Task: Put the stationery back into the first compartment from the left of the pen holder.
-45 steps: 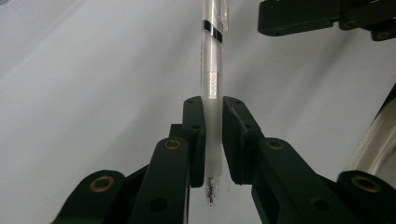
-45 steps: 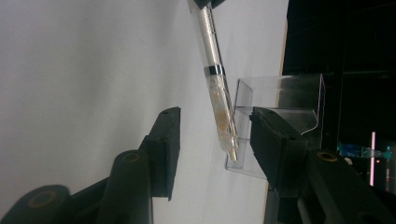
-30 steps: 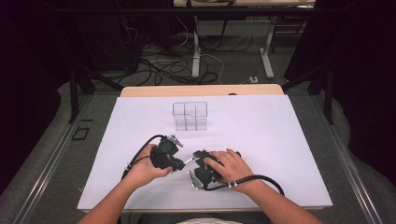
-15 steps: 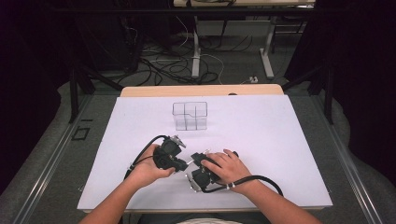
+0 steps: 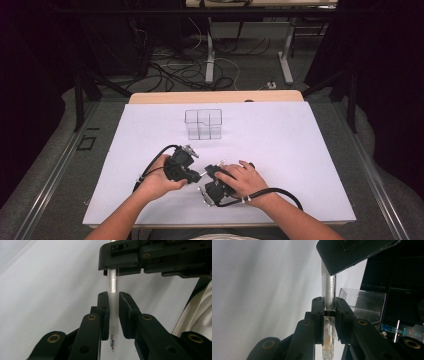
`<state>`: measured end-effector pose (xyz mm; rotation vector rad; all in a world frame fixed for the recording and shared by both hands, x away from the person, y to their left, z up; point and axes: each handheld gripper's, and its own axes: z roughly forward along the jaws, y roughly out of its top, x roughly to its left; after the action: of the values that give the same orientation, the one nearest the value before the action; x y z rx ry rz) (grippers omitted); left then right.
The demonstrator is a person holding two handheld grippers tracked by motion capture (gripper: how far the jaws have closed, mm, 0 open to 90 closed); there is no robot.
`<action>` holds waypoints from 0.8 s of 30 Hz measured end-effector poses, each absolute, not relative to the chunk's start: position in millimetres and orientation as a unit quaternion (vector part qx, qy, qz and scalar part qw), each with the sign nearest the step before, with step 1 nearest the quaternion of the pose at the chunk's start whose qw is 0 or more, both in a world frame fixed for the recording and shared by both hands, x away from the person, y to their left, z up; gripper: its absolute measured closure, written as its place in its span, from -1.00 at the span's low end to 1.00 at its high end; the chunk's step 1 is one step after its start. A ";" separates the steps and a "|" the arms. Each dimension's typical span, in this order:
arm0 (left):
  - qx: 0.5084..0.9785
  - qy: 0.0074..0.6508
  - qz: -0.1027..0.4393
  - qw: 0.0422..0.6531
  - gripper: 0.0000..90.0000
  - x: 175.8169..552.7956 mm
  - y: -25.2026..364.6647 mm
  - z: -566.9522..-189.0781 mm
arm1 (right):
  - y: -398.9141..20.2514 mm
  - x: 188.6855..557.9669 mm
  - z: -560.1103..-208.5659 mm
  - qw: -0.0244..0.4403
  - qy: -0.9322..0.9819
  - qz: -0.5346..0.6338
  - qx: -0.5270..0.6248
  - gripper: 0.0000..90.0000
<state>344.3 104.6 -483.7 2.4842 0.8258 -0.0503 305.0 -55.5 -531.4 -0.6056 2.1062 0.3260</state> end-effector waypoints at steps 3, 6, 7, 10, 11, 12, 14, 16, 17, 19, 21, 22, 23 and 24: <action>0.914 0.309 -0.020 0.263 0.76 344.7 105.5 -483.3 | -55.5 305.6 -531.3 0.446 0.851 0.132 -0.243 0.76; 0.912 0.312 -0.024 0.263 0.68 347.4 108.3 -483.6 | -55.4 307.5 -530.8 0.446 0.852 0.135 -0.239 0.76; 0.914 0.310 -0.019 0.263 0.65 348.3 109.6 -483.6 | -55.6 307.7 -530.6 0.445 0.854 0.134 -0.235 0.76; 0.908 0.317 -0.019 0.272 0.57 348.4 112.6 -483.6 | -55.4 309.7 -530.7 0.446 0.854 0.131 -0.234 0.76; 0.906 0.319 -0.014 0.276 0.53 348.8 114.1 -483.2 | -55.3 310.7 -531.2 0.446 0.853 0.133 -0.235 0.76; 0.906 0.320 -0.011 0.276 0.49 349.7 116.1 -481.9 | -55.3 311.4 -531.6 0.446 0.853 0.133 -0.236 0.76; 0.900 0.325 -0.003 0.290 0.41 351.1 120.6 -481.0 | -55.3 312.8 -532.4 0.443 0.856 0.131 -0.233 0.76; 0.895 0.333 0.000 0.296 0.33 352.9 125.5 -479.3 | -55.6 314.5 -533.3 0.443 0.857 0.134 -0.227 0.76; 0.894 0.334 0.002 0.298 0.30 353.5 127.8 -478.4 | -56.6 314.7 -533.4 0.439 0.862 0.128 -0.218 0.76; 0.890 0.340 0.011 0.304 0.26 354.1 131.8 -476.7 | -57.1 317.1 -532.9 0.439 0.862 0.129 -0.217 0.76; 0.888 0.339 0.023 0.310 0.19 355.6 137.1 -474.4 | -58.0 318.8 -532.0 0.438 0.864 0.129 -0.213 0.76; 0.886 0.340 0.028 0.314 0.15 356.5 139.7 -473.3 | -58.4 319.8 -531.1 0.437 0.865 0.127 -0.212 0.76; 0.883 0.344 0.028 0.318 0.11 357.2 142.1 -472.6 | -58.6 321.1 -530.7 0.436 0.865 0.129 -0.210 0.76; 0.881 0.345 0.033 0.321 0.08 358.2 145.0 -472.2 | -59.1 322.3 -530.5 0.437 0.866 0.130 -0.208 0.76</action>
<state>358.2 145.0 -472.2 2.3156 0.9062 0.0875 322.3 -59.1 -530.5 -0.5171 2.1534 0.3235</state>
